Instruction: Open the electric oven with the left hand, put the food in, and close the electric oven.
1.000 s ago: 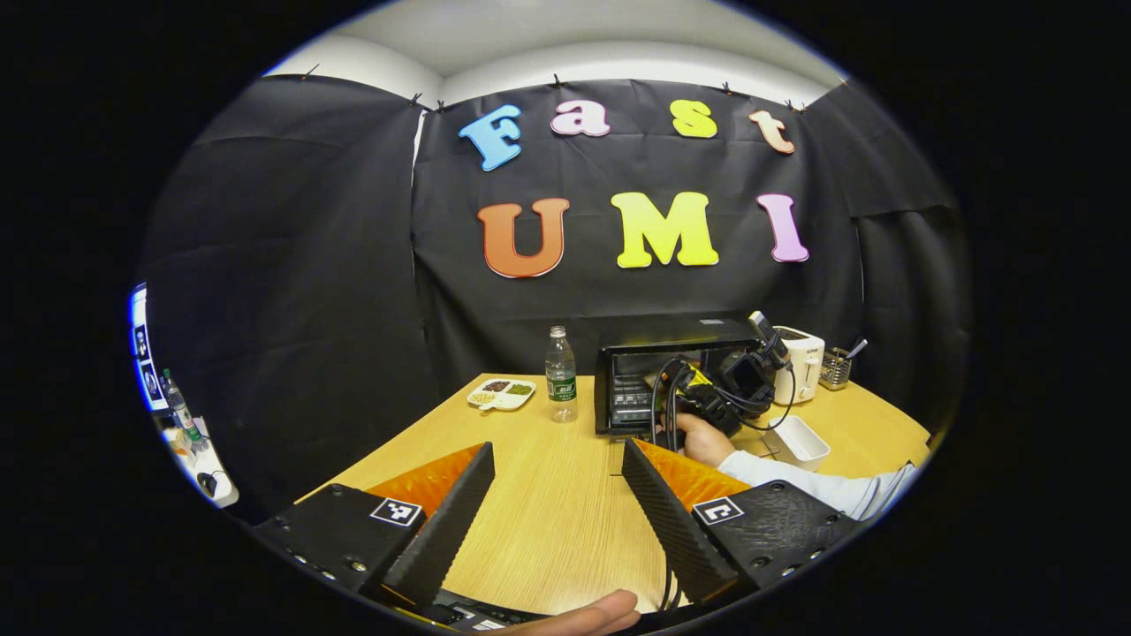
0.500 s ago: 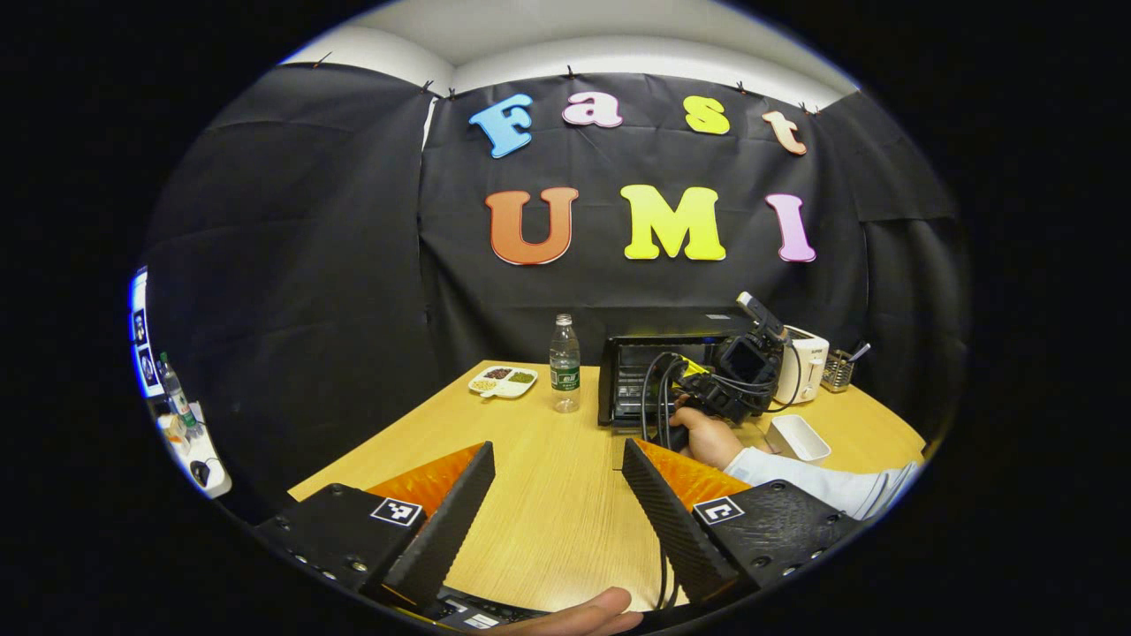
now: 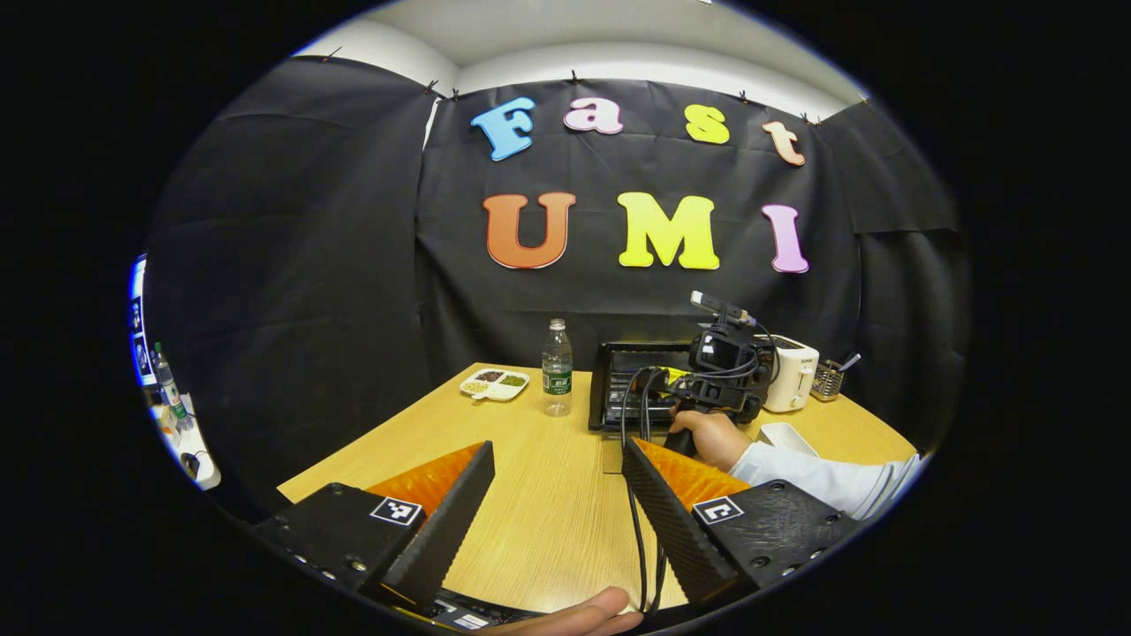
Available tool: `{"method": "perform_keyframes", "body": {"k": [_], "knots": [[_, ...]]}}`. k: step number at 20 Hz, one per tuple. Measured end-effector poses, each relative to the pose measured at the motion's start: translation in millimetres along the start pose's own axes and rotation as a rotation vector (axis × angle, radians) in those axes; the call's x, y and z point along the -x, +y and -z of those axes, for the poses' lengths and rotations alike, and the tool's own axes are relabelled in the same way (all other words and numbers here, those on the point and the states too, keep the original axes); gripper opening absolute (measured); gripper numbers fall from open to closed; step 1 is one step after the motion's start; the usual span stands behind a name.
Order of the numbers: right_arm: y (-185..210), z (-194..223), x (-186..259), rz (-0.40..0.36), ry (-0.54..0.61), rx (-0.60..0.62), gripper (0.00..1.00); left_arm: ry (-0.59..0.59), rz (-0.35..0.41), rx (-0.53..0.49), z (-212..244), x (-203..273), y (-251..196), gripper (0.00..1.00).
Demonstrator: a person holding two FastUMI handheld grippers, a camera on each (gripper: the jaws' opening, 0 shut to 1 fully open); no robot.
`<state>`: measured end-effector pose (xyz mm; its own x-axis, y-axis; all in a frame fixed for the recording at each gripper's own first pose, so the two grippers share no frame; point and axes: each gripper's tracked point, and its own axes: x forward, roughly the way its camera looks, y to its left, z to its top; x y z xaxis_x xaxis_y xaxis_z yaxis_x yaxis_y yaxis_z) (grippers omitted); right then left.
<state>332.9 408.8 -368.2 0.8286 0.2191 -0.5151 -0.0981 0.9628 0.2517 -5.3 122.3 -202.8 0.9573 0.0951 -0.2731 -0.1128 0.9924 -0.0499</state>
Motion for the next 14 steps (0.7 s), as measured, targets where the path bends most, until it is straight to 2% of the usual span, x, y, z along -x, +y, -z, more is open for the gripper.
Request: {"method": "perform_keyframes", "body": {"k": [3, 4, 5, 6, 7, 8, 9, 10, 11, 12, 14], "knots": [[0.2, 13.6, 8.2, 0.009, 0.101, 0.149, 0.99, -0.001, -0.016, -0.009, 0.8, -2.5, 3.5, 0.95], [0.3, 15.0, 13.9, 0.008, 0.127, 0.189, 0.87, 0.002, -0.02, -0.01, 1.8, -2.8, 4.9, 0.96], [-2.2, 18.3, 14.7, 0.006, 0.147, 0.212, 0.89, 0.005, -0.021, -0.008, 2.3, -3.4, 4.6, 0.95], [-2.0, 18.5, 21.3, 0.001, 0.168, 0.214, 1.0, 0.012, -0.022, -0.006, 4.0, -3.8, 2.6, 0.95], [1.0, 19.4, 29.2, -0.016, 0.191, 0.215, 0.9, 0.014, -0.024, -0.006, 4.8, -5.0, 2.3, 0.96], [-0.1, 20.6, 37.9, -0.024, 0.221, 0.22, 1.0, 0.016, -0.028, -0.006, 5.3, -3.5, 4.0, 0.96], [-1.2, 24.0, 46.3, -0.042, 0.248, 0.228, 1.0, 0.017, -0.032, -0.006, 5.3, -3.4, 4.1, 0.96], [0.6, 27.1, 54.0, -0.07, 0.271, 0.235, 0.9, 0.016, -0.033, -0.006, 4.2, -4.2, 4.6, 0.95], [-0.6, 29.4, 62.7, -0.088, 0.29, 0.242, 0.9, 0.014, -0.033, -0.003, 3.6, -3.3, 3.7, 0.95], [-1.6, 28.2, 71.4, -0.108, 0.289, 0.247, 1.0, 0.012, -0.03, 0.0, 3.1, -4.0, 2.3, 0.95], [-4.8, 21.3, 92.9, -0.131, 0.26, 0.244, 1.0, 0.01, -0.027, 0.007, 3.2, -8.0, -0.8, 0.95]]}}
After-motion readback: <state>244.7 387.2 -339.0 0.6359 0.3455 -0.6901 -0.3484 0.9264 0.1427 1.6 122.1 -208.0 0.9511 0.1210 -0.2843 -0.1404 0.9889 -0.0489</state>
